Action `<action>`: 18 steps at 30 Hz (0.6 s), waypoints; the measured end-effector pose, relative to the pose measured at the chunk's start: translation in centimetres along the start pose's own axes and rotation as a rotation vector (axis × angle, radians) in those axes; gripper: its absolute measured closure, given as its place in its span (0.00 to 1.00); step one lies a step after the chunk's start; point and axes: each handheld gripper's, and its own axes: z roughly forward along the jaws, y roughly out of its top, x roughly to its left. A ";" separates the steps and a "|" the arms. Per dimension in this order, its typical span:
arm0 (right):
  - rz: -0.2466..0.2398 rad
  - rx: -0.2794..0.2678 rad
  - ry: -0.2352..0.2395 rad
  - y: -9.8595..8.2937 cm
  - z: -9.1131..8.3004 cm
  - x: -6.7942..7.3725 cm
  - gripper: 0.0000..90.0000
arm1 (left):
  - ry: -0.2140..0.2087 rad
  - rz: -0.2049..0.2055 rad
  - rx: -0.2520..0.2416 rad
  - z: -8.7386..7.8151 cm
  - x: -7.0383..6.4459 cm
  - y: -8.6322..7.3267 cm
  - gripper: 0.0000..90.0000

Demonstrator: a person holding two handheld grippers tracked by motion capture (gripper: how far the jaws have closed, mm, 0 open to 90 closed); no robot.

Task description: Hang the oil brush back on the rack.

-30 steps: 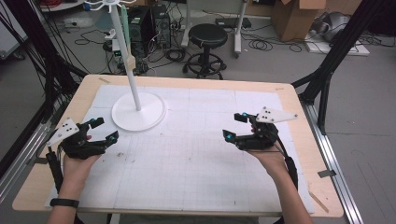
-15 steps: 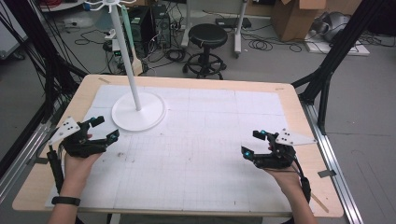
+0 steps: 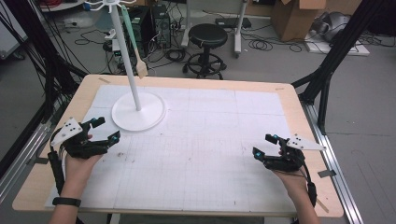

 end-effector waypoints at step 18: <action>0.028 0.011 -0.032 -0.4 -0.2 -0.9 0.17 | 0.002 -0.009 -0.006 -0.2 0.1 0.0 0.16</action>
